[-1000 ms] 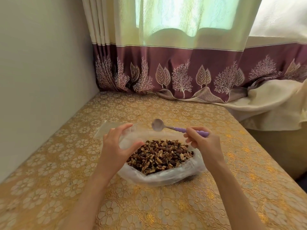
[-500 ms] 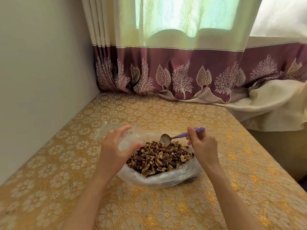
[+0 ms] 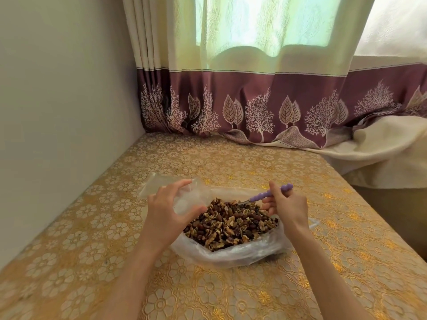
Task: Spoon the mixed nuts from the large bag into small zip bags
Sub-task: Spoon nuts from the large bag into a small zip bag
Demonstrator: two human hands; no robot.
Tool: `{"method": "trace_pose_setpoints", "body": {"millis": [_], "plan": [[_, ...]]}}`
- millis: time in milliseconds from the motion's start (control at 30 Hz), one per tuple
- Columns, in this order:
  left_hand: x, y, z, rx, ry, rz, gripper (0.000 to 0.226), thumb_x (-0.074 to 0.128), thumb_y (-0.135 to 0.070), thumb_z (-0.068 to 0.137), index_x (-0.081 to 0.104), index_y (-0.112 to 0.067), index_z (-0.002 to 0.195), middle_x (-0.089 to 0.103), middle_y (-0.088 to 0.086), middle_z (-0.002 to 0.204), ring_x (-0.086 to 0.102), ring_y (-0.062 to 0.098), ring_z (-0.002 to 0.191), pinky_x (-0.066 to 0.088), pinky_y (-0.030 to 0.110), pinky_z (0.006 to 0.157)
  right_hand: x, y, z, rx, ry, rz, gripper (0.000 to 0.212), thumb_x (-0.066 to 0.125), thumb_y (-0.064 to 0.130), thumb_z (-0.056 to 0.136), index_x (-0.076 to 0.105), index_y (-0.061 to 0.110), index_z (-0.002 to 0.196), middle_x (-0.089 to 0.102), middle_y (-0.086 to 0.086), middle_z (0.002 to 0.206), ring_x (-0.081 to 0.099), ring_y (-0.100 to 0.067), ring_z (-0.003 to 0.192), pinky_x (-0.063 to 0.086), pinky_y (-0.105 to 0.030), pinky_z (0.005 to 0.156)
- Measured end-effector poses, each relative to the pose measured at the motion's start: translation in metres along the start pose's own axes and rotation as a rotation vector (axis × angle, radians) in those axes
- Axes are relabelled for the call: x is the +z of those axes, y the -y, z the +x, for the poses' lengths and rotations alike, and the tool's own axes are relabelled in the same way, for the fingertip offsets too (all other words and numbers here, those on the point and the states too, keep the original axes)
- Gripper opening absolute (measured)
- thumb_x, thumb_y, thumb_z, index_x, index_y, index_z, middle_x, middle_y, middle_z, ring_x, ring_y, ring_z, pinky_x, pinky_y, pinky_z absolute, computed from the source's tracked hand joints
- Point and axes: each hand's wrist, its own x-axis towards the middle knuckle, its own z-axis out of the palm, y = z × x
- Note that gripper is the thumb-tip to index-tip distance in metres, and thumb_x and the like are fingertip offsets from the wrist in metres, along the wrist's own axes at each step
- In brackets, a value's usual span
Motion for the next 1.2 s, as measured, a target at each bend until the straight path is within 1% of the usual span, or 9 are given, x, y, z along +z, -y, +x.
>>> {"method": "trace_pose_setpoints", "body": {"millis": [167, 333, 433, 600, 767, 967, 1067, 1133, 1200], "plan": [[0.001, 0.003, 0.0, -0.047, 0.001, -0.006, 0.074, 0.059, -0.068, 0.059, 0.049, -0.034, 0.124, 0.038, -0.036, 0.103, 0.021, -0.037, 0.1, 0.025, 0.031, 0.088, -0.002, 0.004, 0.002, 0.014, -0.038, 0.066, 0.049, 0.056, 0.026, 0.095, 0.068, 0.01, 0.05, 0.07, -0.012, 0.061, 0.058, -0.013, 0.046, 0.046, -0.018, 0.04], [0.0, 0.005, 0.001, -0.114, 0.021, -0.04, 0.068, 0.06, -0.071, 0.058, 0.043, -0.044, 0.118, 0.045, -0.035, 0.098, 0.043, -0.019, 0.095, 0.035, 0.031, 0.088, -0.001, 0.017, 0.003, -0.053, -0.037, 0.119, 0.045, 0.055, 0.023, 0.095, 0.066, 0.011, 0.053, 0.07, -0.01, 0.06, 0.055, -0.011, 0.046, 0.042, -0.017, 0.039], [0.002, 0.005, 0.0, -0.16, 0.034, -0.059, 0.074, 0.059, -0.072, 0.056, 0.046, -0.038, 0.121, 0.048, -0.03, 0.096, 0.045, -0.012, 0.095, 0.037, 0.031, 0.09, 0.004, 0.029, 0.002, -0.071, -0.017, 0.164, 0.038, 0.055, 0.024, 0.095, 0.064, 0.006, 0.062, 0.07, -0.01, 0.061, 0.054, -0.011, 0.047, 0.041, -0.018, 0.04], [0.001, 0.004, 0.001, -0.203, 0.033, -0.108, 0.079, 0.058, -0.072, 0.055, 0.049, -0.031, 0.122, 0.053, -0.026, 0.096, 0.048, -0.011, 0.093, 0.034, 0.011, 0.077, 0.019, 0.053, -0.005, -0.124, 0.045, 0.229, 0.036, 0.056, 0.022, 0.095, 0.063, 0.002, 0.066, 0.069, -0.007, 0.059, 0.054, -0.009, 0.045, 0.04, -0.017, 0.039], [0.0, 0.003, 0.001, -0.242, 0.03, -0.171, 0.084, 0.06, -0.07, 0.055, 0.052, -0.023, 0.124, 0.057, -0.02, 0.106, 0.05, -0.009, 0.095, 0.033, 0.008, 0.072, 0.044, 0.066, -0.019, -0.266, 0.153, 0.151, 0.036, 0.055, 0.02, 0.095, 0.064, 0.008, 0.063, 0.071, -0.006, 0.062, 0.055, -0.012, 0.045, 0.044, -0.019, 0.04], [-0.003, -0.001, 0.002, -0.32, -0.006, -0.371, 0.067, 0.07, -0.054, 0.06, 0.058, -0.017, 0.114, 0.068, -0.006, 0.088, 0.064, 0.003, 0.078, 0.052, 0.025, 0.075, 0.058, 0.07, -0.03, -0.439, 0.298, 0.102, 0.03, 0.054, 0.017, 0.095, 0.063, 0.006, 0.069, 0.073, -0.001, 0.068, 0.057, -0.015, 0.048, 0.048, -0.022, 0.045], [-0.005, 0.0, 0.0, -0.352, -0.035, -0.346, 0.09, 0.067, -0.06, 0.06, 0.044, -0.018, 0.135, 0.063, 0.007, 0.118, 0.062, 0.025, 0.103, 0.051, 0.041, 0.085, 0.056, 0.071, -0.029, -0.458, 0.329, 0.132, 0.028, 0.053, 0.014, 0.096, 0.063, 0.003, 0.073, 0.073, 0.001, 0.069, 0.058, -0.016, 0.05, 0.049, -0.021, 0.046], [-0.006, 0.001, 0.001, -0.337, -0.073, -0.313, 0.089, 0.065, -0.061, 0.06, 0.046, -0.016, 0.134, 0.056, 0.007, 0.13, 0.051, 0.019, 0.118, 0.041, 0.036, 0.098, 0.051, 0.072, -0.027, -0.454, 0.31, 0.155, 0.029, 0.051, 0.013, 0.096, 0.063, 0.006, 0.071, 0.074, 0.0, 0.071, 0.057, -0.016, 0.05, 0.049, -0.022, 0.046], [-0.006, 0.002, 0.002, -0.333, -0.082, -0.32, 0.083, 0.065, -0.06, 0.062, 0.049, -0.014, 0.13, 0.058, 0.008, 0.126, 0.053, 0.021, 0.117, 0.042, 0.042, 0.101, 0.044, 0.072, -0.023, -0.419, 0.259, 0.196, 0.031, 0.051, 0.014, 0.097, 0.064, 0.007, 0.07, 0.074, -0.004, 0.071, 0.056, -0.016, 0.05, 0.048, -0.022, 0.046]]}}
